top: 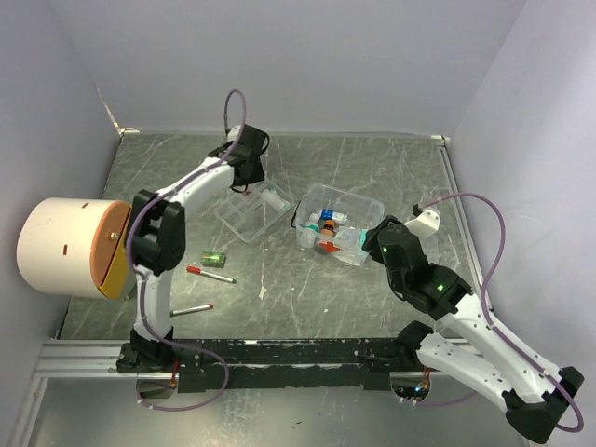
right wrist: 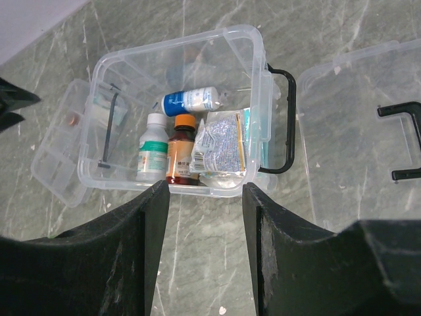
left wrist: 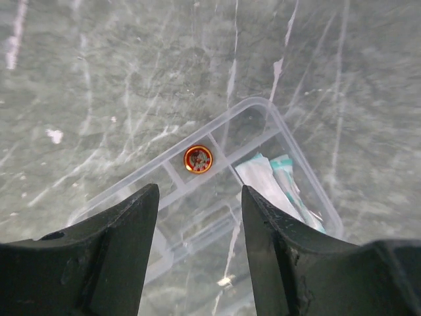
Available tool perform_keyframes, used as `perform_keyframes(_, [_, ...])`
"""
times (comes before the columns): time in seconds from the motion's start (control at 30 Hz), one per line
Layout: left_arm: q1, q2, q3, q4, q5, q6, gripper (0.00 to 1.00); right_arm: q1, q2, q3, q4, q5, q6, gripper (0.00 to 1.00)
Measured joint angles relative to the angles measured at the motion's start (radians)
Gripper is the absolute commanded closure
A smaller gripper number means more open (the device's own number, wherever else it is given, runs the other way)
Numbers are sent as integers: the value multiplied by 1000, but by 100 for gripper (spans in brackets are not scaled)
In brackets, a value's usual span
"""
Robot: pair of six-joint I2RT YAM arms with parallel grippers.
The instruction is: Organize the medicine kit
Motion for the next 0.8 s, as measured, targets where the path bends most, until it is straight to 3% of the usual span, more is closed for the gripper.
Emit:
perform_keyframes(0.5, [0,-659,-507,82,6,-67,24,0,10,0,6,-3,-17,52])
perform_keyframes(0.53, [0,-686,-528,79,8,-68,22,0,10,0,10,-3,-19,52])
perform_keyframes(0.57, [0,-718,-556,82,9,-69,7,0,10,0,13,-3,-20,52])
perform_keyframes(0.6, [0,-756,-591,85,11,-70,2,0,9,0,17,-3,-22,52])
perform_keyframes(0.8, [-3,-914,-747,76,46,-106,0,0,11,0,29,-3,-31,52])
